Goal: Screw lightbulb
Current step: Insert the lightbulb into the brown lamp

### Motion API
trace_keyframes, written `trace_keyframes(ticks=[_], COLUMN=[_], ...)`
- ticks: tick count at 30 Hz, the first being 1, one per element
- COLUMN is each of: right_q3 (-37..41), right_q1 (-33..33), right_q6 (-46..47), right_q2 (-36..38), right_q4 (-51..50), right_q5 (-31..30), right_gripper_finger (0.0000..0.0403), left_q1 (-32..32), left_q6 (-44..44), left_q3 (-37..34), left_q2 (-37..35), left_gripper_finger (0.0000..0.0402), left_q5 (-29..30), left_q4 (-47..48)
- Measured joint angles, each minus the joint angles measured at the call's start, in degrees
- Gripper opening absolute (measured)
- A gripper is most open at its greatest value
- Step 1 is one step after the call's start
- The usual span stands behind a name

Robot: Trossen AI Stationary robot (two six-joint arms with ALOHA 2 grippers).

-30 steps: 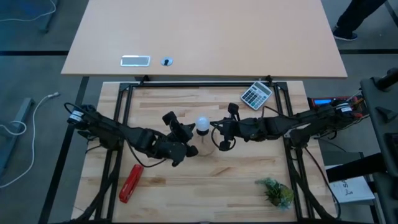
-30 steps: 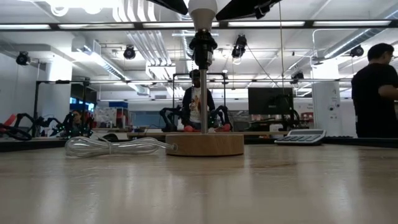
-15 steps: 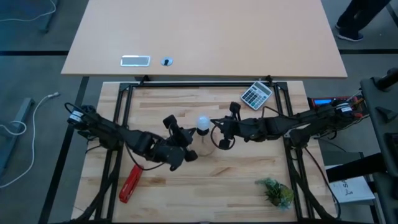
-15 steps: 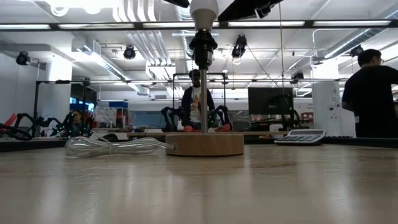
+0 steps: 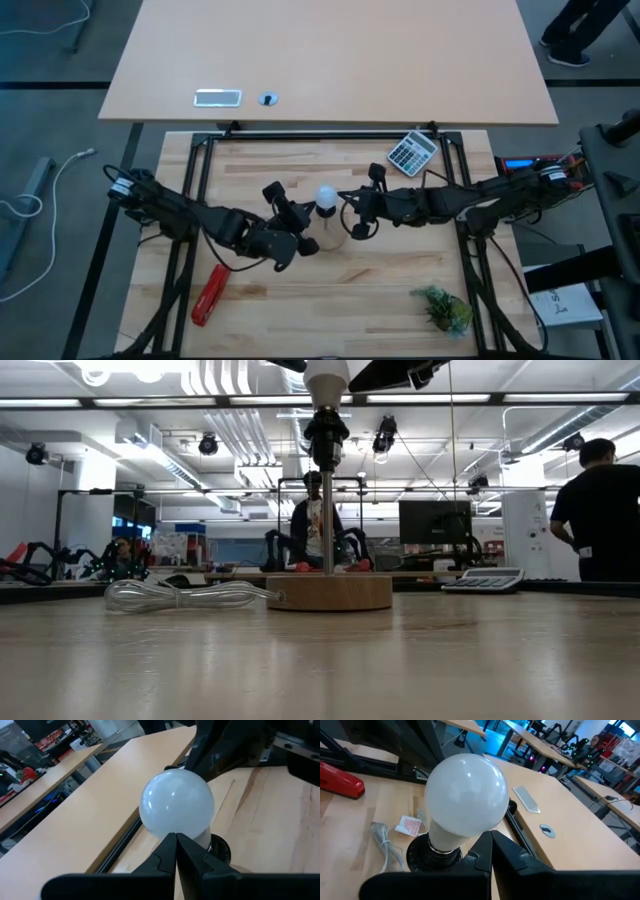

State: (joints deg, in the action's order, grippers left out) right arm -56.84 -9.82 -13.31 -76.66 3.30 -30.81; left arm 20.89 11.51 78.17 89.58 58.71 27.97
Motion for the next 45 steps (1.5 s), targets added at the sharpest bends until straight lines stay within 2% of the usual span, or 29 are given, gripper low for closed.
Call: trace_keyframes(ticks=[10, 15, 21, 26, 32, 39, 45], right_q3=[0.0, 0.0, 0.0, 0.0, 0.0, 0.0, 0.01], right_q1=[-1.15, -1.79, -1.72, -1.52, -1.29, -1.27, -1.47], right_q6=[0.69, 1.56, 1.89, 1.78, -0.46, -0.94, -0.16], right_q2=[-0.02, -0.02, 0.16, 0.2, 0.26, 0.37, 0.15], right_q4=[-0.54, -0.62, -2.56, -2.48, 0.87, 1.6, 1.22], right_q5=[0.19, 1.44, -2.82, -3.25, -3.65, -0.06, -0.06], right_gripper_finger=[0.0, 0.0, 0.0, 0.0, 0.0, 0.0, 0.0], left_q1=[-0.71, -0.81, 0.32, 2.11, 3.18, 1.26, 0.1], left_q6=[0.32, 4.73, 7.45, 6.95, 1.35, 1.01, 0.72], left_q3=[0.0, 0.0, 0.0, 0.0, 0.08, 0.11, 0.11], left_q2=[0.06, 0.14, 0.29, 0.11, 0.04, 0.02, 0.02], left_gripper_finger=[0.0001, 0.0001, 0.0001, 0.0001, 0.0001, 0.0001, 0.0001], left_q5=[0.3, 0.37, -0.23, -0.11, 0.1, 0.28, 0.46], left_q4=[0.53, 3.87, 4.98, 2.44, -2.39, -2.05, -1.89])
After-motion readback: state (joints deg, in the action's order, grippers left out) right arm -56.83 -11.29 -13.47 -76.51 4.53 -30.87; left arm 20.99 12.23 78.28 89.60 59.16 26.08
